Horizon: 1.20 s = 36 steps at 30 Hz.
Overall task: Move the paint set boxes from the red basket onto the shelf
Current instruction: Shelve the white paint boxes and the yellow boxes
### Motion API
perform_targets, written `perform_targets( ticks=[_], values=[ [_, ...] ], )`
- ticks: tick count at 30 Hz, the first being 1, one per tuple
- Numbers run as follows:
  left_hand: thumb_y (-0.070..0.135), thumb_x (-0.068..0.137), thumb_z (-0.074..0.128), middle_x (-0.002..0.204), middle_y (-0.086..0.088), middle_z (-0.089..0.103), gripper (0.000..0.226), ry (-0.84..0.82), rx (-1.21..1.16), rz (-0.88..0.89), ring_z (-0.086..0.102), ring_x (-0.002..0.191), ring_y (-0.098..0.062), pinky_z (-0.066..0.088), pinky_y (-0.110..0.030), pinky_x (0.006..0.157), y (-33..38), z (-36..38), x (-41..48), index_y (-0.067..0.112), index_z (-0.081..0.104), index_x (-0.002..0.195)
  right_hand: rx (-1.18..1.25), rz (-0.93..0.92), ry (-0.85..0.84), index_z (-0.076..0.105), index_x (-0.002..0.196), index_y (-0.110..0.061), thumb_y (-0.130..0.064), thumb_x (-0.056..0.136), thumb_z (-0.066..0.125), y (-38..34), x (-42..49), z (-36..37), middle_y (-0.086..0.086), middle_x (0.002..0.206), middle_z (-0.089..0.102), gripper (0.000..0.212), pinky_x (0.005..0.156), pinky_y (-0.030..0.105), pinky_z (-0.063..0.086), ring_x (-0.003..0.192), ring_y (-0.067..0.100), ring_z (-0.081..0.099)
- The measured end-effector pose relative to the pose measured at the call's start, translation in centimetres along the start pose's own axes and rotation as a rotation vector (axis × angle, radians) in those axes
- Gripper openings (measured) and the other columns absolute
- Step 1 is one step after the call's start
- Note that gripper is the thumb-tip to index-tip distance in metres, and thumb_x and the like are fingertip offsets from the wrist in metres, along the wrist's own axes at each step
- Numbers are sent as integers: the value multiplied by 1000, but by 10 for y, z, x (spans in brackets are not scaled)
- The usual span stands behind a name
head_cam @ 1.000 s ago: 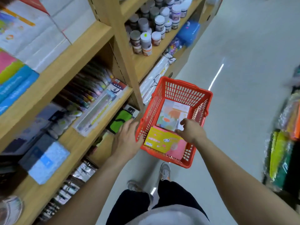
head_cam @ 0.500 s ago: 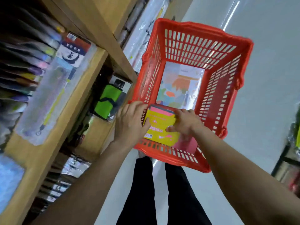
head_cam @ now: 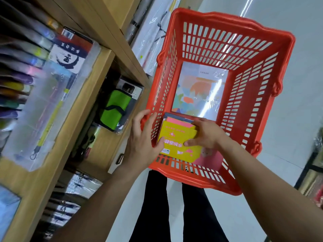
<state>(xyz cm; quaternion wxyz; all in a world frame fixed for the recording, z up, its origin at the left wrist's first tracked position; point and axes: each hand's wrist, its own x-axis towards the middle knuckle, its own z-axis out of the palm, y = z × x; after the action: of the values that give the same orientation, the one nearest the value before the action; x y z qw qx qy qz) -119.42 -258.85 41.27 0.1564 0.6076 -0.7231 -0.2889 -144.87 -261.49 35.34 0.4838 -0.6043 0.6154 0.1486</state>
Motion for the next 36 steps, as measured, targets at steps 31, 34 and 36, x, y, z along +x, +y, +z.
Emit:
perform_targets(
  ticks=[31, 34, 36],
  values=[
    [39, 85, 62, 145, 8, 32, 65, -13, -88, -51, 46, 132, -13, 47, -20, 95, 7, -9, 2, 20, 43, 144, 673, -30, 269, 67, 110, -34, -51, 54, 92, -4, -64, -39, -12, 91, 78, 64, 63, 21, 59, 73, 3, 75],
    [41, 85, 58, 143, 7, 39, 62, -8, -106, -60, 48, 131, -17, 50, -39, 101, 15, -21, 4, 18, 48, 142, 960, -21, 487, 70, 111, -27, -44, 57, 93, -9, -87, -55, -4, 99, 81, 61, 71, 34, 64, 83, 15, 79],
    [42, 86, 56, 143, 3, 44, 61, -22, -102, -74, 48, 131, -19, 46, -42, 105, 21, -29, 5, 16, 51, 141, 1074, -21, 607, 72, 110, -23, -38, 60, 94, -12, -102, -68, -4, 101, 81, 57, 75, 38, 64, 87, 19, 80]
  ],
)
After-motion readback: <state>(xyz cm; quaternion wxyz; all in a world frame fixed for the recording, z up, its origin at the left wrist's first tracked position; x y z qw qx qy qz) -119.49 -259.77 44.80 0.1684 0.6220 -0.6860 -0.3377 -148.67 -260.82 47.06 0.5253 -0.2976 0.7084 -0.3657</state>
